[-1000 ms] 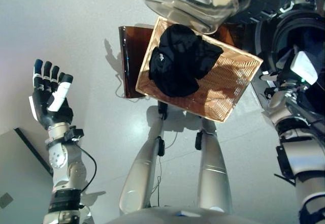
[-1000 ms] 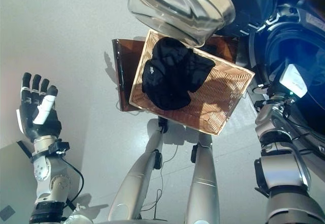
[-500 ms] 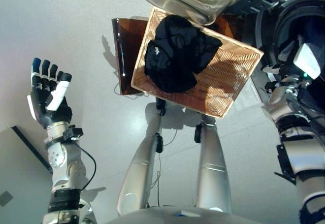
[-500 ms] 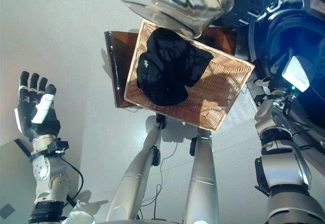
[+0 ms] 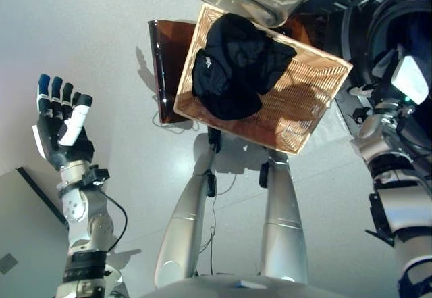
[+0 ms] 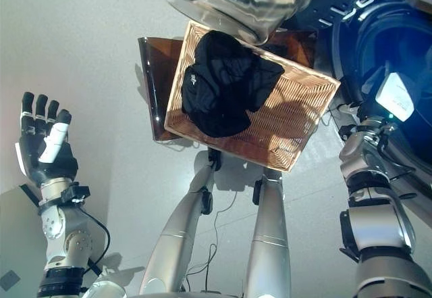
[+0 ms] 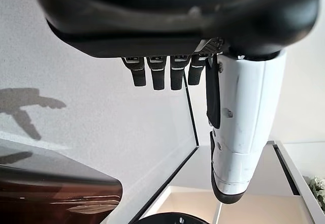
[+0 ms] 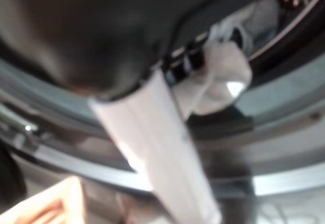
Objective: Pick up the clothes and place them into the washing machine
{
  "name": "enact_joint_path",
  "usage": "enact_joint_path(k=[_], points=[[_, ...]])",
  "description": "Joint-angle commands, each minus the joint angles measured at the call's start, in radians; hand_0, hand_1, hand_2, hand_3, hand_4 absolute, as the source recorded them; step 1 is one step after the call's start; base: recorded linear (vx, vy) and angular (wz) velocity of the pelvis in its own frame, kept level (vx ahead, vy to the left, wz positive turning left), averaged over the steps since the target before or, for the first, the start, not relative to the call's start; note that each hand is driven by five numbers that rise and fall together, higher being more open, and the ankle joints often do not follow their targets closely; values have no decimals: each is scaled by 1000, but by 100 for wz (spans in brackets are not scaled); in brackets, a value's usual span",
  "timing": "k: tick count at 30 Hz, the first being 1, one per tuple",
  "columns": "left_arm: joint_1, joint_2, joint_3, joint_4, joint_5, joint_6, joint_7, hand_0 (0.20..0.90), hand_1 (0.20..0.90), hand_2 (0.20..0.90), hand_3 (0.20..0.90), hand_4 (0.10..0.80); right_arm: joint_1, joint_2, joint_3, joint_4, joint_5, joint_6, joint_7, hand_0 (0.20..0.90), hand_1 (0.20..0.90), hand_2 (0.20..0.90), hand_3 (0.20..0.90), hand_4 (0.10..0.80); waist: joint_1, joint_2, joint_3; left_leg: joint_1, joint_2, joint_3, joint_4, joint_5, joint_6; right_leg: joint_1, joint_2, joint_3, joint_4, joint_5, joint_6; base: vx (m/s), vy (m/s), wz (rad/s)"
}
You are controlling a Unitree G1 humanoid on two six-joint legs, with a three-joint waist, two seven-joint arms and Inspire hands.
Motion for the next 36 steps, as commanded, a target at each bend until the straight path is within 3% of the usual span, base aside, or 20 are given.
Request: enact_joint_path(k=[1, 4, 5, 6, 7, 8, 32, 36], points=[[93, 42, 166, -90, 17, -79, 30, 900, 900, 900, 900, 800, 60, -70, -13, 82, 29, 62, 22, 900, 900, 900, 900, 800, -1, 3, -56, -35, 17, 20, 69, -100, -31, -58, 6, -12, 22, -15, 9, 0, 0, 0], [96, 44, 177, -92, 21, -76, 34, 900, 900, 900, 900, 800, 81, -74, -29, 45, 24, 64, 18, 900, 900, 900, 900, 800, -5, 0, -54, -49, 20, 20, 89, -107, -28, -66, 9, -12, 42, -23, 7, 0, 0, 0], [96, 44, 179, -93, 22, -75, 37, 900, 900, 900, 900, 800, 88, -75, -37, 33, 24, 65, 18, 741, 741, 741, 741, 686, -5, -2, -54, -55, 20, 21, 100, -111, -27, -71, 10, -11, 53, -26, 6, 0, 0, 0], [96, 45, 182, -92, 22, -75, 38, 900, 900, 900, 900, 800, 93, -78, -42, 24, 24, 65, 18, 461, 461, 461, 461, 486, -7, -3, -52, -61, 21, 21, 109, -115, -24, -76, 10, -10, 63, -30, 6, 0, 0, 0], [96, 45, 183, -90, 22, -74, 39, 900, 900, 900, 900, 800, 98, -81, -46, 14, 24, 67, 18, 406, 406, 406, 406, 447, -9, -3, -50, -65, 21, 18, 114, -117, -23, -79, 11, -9, 69, -33, 5, 0, 0, 0], [96, 46, 184, -87, 23, -73, 40, 900, 900, 900, 900, 800, 103, -82, -55, 4, 25, 68, 18, 200, 200, 200, 200, 300, -10, -3, -49, -70, 21, 18, 122, -119, -23, -82, 11, -10, 75, -35, 5, 5, -34, 4], [87, 46, 211, -80, 36, -67, 57, 900, 900, 900, 900, 800, 187, -32, -164, -134, 38, 75, 0, 200, 200, 200, 200, 300, -19, -7, -64, -103, 26, 25, 141, -124, -14, -112, 13, -18, 101, -43, 1, 2, -2, 0], [80, 48, 196, -74, 47, -73, 72, 900, 900, 900, 900, 800, 208, 20, -276, -148, 282, -62, -57, 200, 200, 200, 200, 300, -27, -9, -66, -100, 27, 25, 132, -119, -15, -109, 18, -17, 94, -44, -1, -22, -7, 0]])
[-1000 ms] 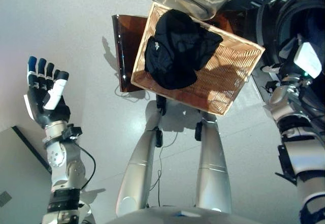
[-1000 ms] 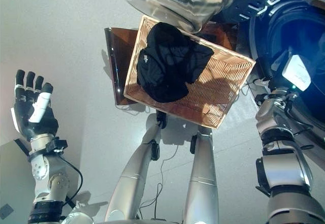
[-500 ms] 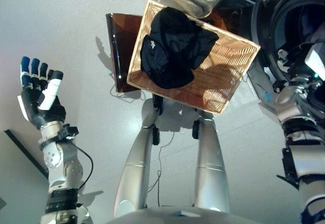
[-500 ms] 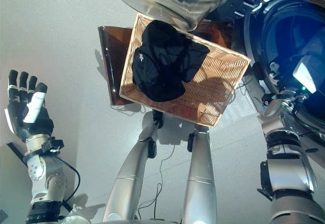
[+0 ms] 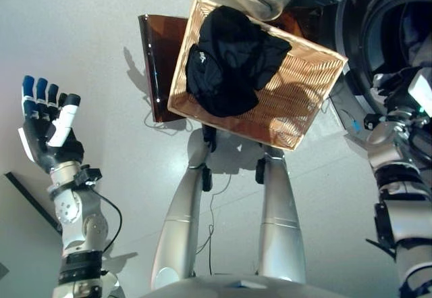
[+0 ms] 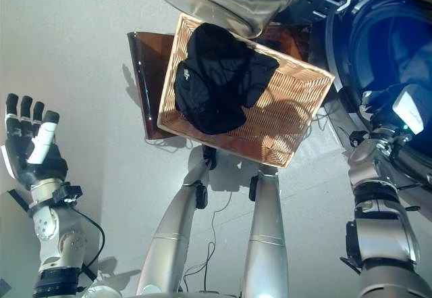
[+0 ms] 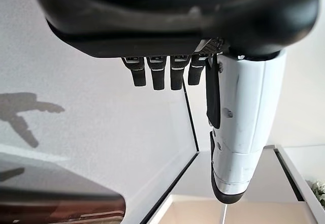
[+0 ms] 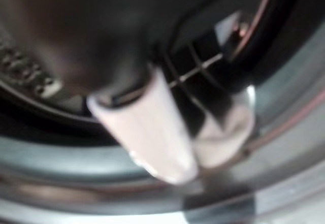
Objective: Pick up the clothes and place them into the washing machine
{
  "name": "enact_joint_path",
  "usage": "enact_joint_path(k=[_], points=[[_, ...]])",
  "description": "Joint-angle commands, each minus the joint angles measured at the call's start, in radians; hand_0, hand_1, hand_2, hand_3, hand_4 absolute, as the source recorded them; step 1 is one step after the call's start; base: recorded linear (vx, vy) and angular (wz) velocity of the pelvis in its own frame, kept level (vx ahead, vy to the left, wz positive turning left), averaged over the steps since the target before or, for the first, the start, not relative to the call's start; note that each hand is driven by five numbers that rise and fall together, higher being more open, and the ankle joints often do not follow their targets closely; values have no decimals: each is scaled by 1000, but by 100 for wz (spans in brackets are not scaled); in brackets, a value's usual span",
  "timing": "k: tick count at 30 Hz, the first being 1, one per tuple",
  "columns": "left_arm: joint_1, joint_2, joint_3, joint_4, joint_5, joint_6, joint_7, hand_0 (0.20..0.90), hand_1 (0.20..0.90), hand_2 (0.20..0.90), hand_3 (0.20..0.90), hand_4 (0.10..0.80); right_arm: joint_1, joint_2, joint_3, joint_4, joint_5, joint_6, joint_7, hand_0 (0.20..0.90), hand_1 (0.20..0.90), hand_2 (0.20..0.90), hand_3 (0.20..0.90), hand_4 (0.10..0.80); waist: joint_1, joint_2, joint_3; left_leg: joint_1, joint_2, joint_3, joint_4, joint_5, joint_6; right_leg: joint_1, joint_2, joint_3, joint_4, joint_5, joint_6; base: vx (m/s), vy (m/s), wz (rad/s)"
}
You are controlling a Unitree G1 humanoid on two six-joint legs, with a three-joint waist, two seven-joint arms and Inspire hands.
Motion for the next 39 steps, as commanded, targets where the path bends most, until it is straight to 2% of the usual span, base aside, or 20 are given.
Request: enact_joint_path(k=[1, 4, 6, 8, 9, 11, 12, 13, 19, 28, 33, 34, 35, 39], points=[[74, 50, 124, -59, 31, -83, 44, 900, 900, 900, 900, 800, 81, 12, -80, 3, 297, -136, -111, 200, 200, 200, 200, 300, 6, 11, -61, 9, 25, 12, -47, -39, -29, -46, 17, -28, 27, -27, -9, 6, -39, -5], [60, 74, 102, -24, 40, -85, 73, 900, 900, 900, 900, 800, 45, 48, -177, -60, 658, -363, -129, 200, 200, 200, 200, 300, -1, 3, -60, 26, 28, 11, -61, -35, -31, -28, 20, -30, 13, -27, -8, 10, -37, -5], [72, 82, 86, -43, 10, -85, 66, 900, 900, 900, 900, 800, 26, 66, -193, -112, 884, -495, -32, 200, 200, 200, 200, 300, -1, 7, -57, 39, 29, 8, -71, -30, -33, -15, 20, -31, 8, -26, -8, 15, -36, -3], [88, 95, 66, -53, -4, -90, 62, 900, 900, 900, 900, 800, -54, 45, -208, -56, 1057, -553, 2, 200, 200, 200, 200, 300, 7, 13, -62, 57, 30, 4, -84, -29, -36, 1, 18, -31, 0, -30, -9, 35, -34, 1], [96, 98, 52, -65, -22, -89, 50, 900, 900, 900, 900, 800, -103, 46, -219, -63, 1197, -594, 65, 200, 200, 200, 200, 300, 14, 21, -67, 70, 31, 4, -92, -27, -38, 11, 17, -30, 0, -34, -10, 50, -35, 5], [98, 108, 36, -72, -52, -92, 36, 900, 900, 900, 900, 800, -137, 29, -251, -39, 1329, -642, 119, 200, 200, 200, 200, 300, 25, 37, -77, 99, 27, 6, -111, -24, -41, 32, 14, -25, -3, -42, -9, 56, -18, 3], [97, 108, 35, -71, -54, -92, 34, 900, 900, 900, 900, 800, -137, 26, -251, -34, 1337, -644, 128, 200, 200, 200, 200, 300, 25, 38, -75, 104, 27, 6, -113, -24, -41, 36, 14, -25, -4, -42, -9, 50, -5, -2], [97, 107, 19, -74, -69, -94, 31, 900, 900, 900, 900, 800, -161, 22, -272, -67, 1409, -693, 138, 200, 200, 200, 200, 300, 27, 44, -80, 116, 25, 5, -119, -24, -43, 44, 13, -24, -5, -45, -7, 0, 0, 0], [91, 105, -6, -78, -87, -90, 28, 900, 900, 900, 900, 800, -194, 8, -301, -134, 1472, -762, 133, 200, 200, 200, 200, 300, 30, 62, -89, 132, 18, 6, -130, -13, -44, 52, 9, -22, -7, -40, -7, 11, 1, 0], [115, 116, -8, -97, -99, -92, 6, 900, 900, 900, 900, 800, -267, -82, -277, -178, 1481, -797, 136, 200, 200, 200, 200, 300, 41, 69, -113, 144, 20, 7, -165, -1, -50, 56, 9, -24, -26, -40, -7, 5, -1, 0], [116, 116, -10, -95, -106, -95, 10, 900, 900, 900, 900, 800, -281, -81, -276, -173, 1486, -823, 105, 200, 200, 200, 200, 300, 43, 69, -115, 146, 23, 7, -170, 1, -51, 58, 10, -26, -29, -40, -7, 8, -2, 0], [116, 115, -12, -96, -107, -94, 12, 900, 900, 900, 900, 800, -281, -74, -282, -177, 1492, -834, 95, 365, 365, 365, 365, 418, 43, 70, -115, 151, 23, 6, -172, -4, -52, 62, 10, -26, -29, -47, -5, 39, -7, 2], [117, 113, -12, -95, -107, -93, 14, 900, 900, 900, 900, 800, -280, -66, -290, -180, 1490, -842, 83, 900, 900, 900, 900, 800, 43, 70, -115, 152, 23, 6, -174, -3, -52, 63, 10, -27, -30, -47, -6, 0, 0, 0], [117, 111, -7, -97, -99, -97, 21, 900, 900, 900, 900, 800, -272, -50, -297, -184, 1460, -843, 51, 900, 900, 900, 900, 800, 47, 71, -119, 146, 23, 7, -175, 5, -51, 60, 10, -29, -36, -36, -6, 0, 0, 0]])
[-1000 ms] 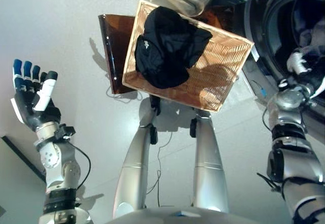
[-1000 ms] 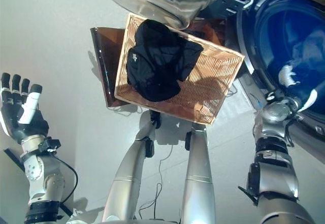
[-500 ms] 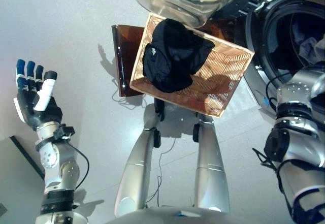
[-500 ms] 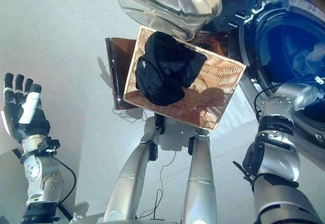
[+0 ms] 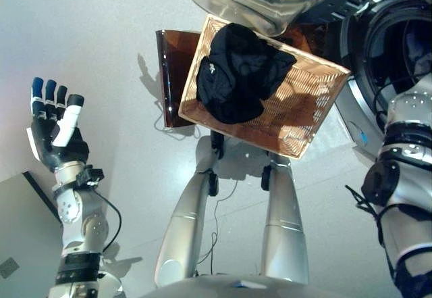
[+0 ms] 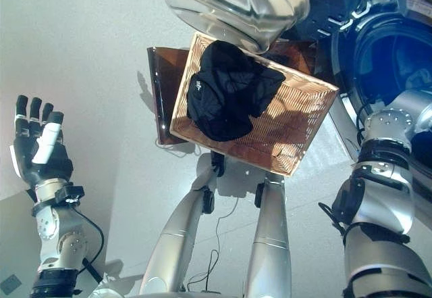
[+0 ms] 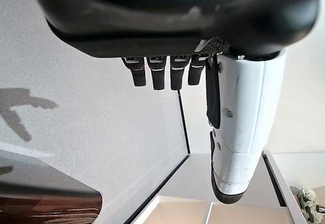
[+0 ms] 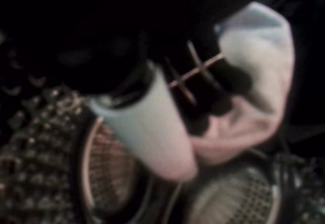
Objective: Pick up the clothes and place them into the washing machine
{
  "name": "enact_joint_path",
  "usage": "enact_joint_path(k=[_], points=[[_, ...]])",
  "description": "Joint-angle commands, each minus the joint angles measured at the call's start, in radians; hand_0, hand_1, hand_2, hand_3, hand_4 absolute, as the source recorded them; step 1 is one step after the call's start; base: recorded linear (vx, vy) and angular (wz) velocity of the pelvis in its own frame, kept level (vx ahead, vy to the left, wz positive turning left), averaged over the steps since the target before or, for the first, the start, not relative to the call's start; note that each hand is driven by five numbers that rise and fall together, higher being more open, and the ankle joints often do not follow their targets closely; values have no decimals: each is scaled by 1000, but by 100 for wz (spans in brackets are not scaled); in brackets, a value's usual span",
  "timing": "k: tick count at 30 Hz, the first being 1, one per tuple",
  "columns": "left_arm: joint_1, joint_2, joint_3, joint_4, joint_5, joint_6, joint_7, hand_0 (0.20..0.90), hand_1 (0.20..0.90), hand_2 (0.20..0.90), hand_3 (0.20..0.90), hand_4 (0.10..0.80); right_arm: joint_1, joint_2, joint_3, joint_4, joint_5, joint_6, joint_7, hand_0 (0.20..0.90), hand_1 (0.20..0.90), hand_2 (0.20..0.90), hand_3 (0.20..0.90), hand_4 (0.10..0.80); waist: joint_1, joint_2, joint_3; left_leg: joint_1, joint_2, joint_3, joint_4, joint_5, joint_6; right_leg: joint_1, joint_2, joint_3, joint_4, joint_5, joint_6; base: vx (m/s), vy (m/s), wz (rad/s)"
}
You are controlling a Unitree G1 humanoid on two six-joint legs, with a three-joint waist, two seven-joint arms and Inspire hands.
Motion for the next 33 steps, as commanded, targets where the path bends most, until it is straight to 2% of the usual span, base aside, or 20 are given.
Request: enact_joint_path(k=[1, 10, 14, 24, 28, 33], points=[[102, 64, 80, -89, 2, -99, 18, 900, 900, 900, 900, 800, 57, -83, 51, -80, -71, -111, -20, 900, 900, 900, 900, 800, -18, 55, -120, 38, 16, -17, -106, -7, -47, -20, 6, -47, -6, -36, -2, 0, 0, 0], [100, 63, 81, -99, -16, -107, 9, 900, 900, 900, 900, 800, 78, -66, 53, -79, -57, -106, -1, 900, 900, 900, 900, 800, -20, 51, -122, 51, 16, -14, -107, -10, -47, -9, 5, -47, -11, -30, 1, 0, 0, 0], [104, 57, 79, -75, -16, -106, 0, 900, 900, 900, 900, 800, 152, -37, 87, -91, -110, -65, 22, 900, 900, 900, 900, 800, -25, 37, -123, 72, 18, -11, -99, -24, -46, 24, 4, -53, -22, -35, 1, 20, 4, -2], [82, 31, 69, 23, 44, -96, 5, 900, 900, 900, 900, 800, 348, 109, 173, -111, -183, 37, 132, 900, 900, 900, 900, 800, -42, -19, -129, 193, 23, -14, -148, -22, -53, 212, 11, -89, -207, 24, 12, 42, 3, -4], [81, 0, 62, 45, 47, -88, 3, 900, 900, 900, 900, 800, 418, 229, 183, -134, -127, 18, 191, 900, 900, 900, 900, 800, -48, -56, -122, 272, 25, -18, -185, -17, -61, 349, 18, -117, -341, 64, 21, 60, -18, -5], [80, -21, 74, 52, 48, -87, 1, 900, 900, 900, 900, 800, 488, 293, 229, -148, -159, 50, 210, 900, 900, 900, 900, 800, -51, -79, -120, 326, 22, -25, -200, -10, -61, 432, 22, -130, -407, 94, 24, 29, -1, 0]])
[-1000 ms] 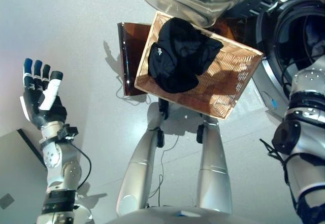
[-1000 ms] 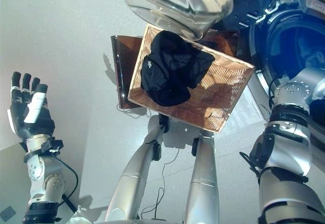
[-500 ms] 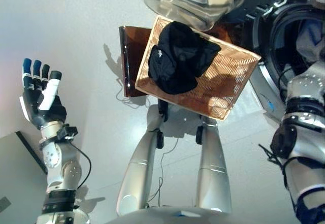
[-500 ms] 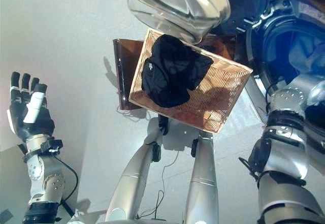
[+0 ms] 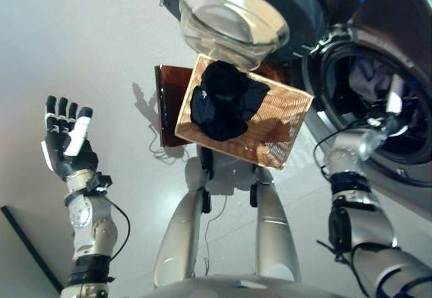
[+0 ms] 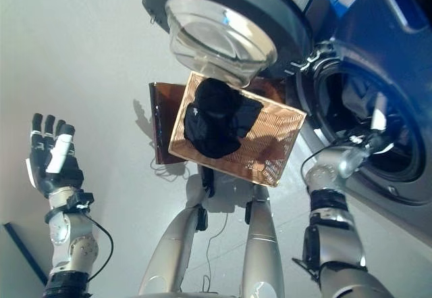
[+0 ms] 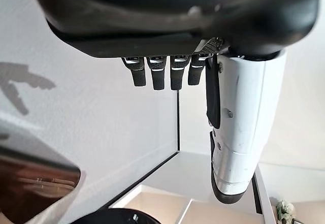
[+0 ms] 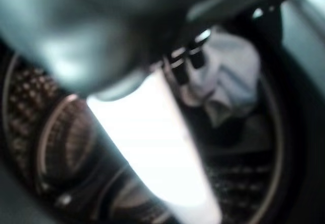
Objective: Pick up the clothes and place them into the washing machine
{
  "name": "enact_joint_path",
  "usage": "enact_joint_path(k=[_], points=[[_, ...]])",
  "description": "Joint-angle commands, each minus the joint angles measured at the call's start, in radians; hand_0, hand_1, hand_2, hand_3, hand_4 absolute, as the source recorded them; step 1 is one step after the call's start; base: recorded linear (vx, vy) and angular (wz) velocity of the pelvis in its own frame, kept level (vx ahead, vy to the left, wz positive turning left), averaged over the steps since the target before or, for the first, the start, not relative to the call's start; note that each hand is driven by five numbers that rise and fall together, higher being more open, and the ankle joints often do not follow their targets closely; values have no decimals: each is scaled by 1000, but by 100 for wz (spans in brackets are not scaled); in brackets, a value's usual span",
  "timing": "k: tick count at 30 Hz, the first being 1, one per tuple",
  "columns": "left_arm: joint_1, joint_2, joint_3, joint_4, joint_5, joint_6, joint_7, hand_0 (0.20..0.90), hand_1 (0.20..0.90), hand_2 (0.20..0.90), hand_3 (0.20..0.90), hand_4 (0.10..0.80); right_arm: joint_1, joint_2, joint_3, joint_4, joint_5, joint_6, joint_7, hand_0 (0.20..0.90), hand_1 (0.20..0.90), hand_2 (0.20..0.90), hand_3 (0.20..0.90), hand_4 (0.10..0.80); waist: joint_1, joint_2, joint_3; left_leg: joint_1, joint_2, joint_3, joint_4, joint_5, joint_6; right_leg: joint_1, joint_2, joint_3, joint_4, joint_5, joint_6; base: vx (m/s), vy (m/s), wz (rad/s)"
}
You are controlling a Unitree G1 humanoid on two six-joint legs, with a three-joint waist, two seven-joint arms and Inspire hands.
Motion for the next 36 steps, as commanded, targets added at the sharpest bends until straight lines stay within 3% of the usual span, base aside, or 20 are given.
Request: enact_joint_path(k=[1, 8, 10, 18, 29, 36], points=[[75, 85, 83, -44, 28, -90, 8, 900, 900, 900, 900, 800, 68, -23, 29, -50, -62, -43, 48, 900, 900, 900, 900, 800, 19, -41, -99, 31, -9, -13, -51, -29, -66, 70, -1, -73, -138, 20, 13, 31, 18, 1], [84, 77, 92, -26, 85, -101, 26, 900, 900, 900, 900, 800, 177, -6, 143, -98, -325, 36, 9, 900, 900, 900, 900, 800, 21, -62, -94, 87, -12, -23, -49, -30, -61, 139, -2, -92, -151, 21, 12, 21, 8, 5], [87, 83, 85, -1, 137, -99, 38, 900, 900, 900, 900, 800, 210, -13, 213, -110, -504, 86, -30, 900, 900, 900, 900, 800, 28, -70, -95, 113, -10, -27, -51, -32, -61, 172, -1, -100, -159, 19, 13, 24, -10, 8], [72, 104, 46, 59, 275, -85, 95, 900, 900, 900, 900, 800, 225, -22, 398, -104, -925, 206, -107, 900, 900, 900, 900, 800, 42, -86, -101, 155, -14, -45, -61, -23, -60, 230, -3, -117, -179, 22, 14, 24, -6, 9], [79, 99, 57, 37, 266, -88, 103, 900, 900, 900, 900, 800, 247, 31, 496, -175, -976, 212, -62, 900, 900, 900, 900, 800, 51, -104, -113, 154, -12, -56, -65, -12, -57, 230, 1, -122, -183, 22, 12, 2, 0, 1], [78, 104, 58, 9, 262, -90, 105, 900, 900, 900, 900, 800, 183, 51, 594, -137, -1101, 262, -68, 900, 900, 900, 900, 800, 67, -102, -108, 119, -15, -61, -57, -6, -57, 195, -2, -124, -179, 25, 11, -16, 8, 1]])
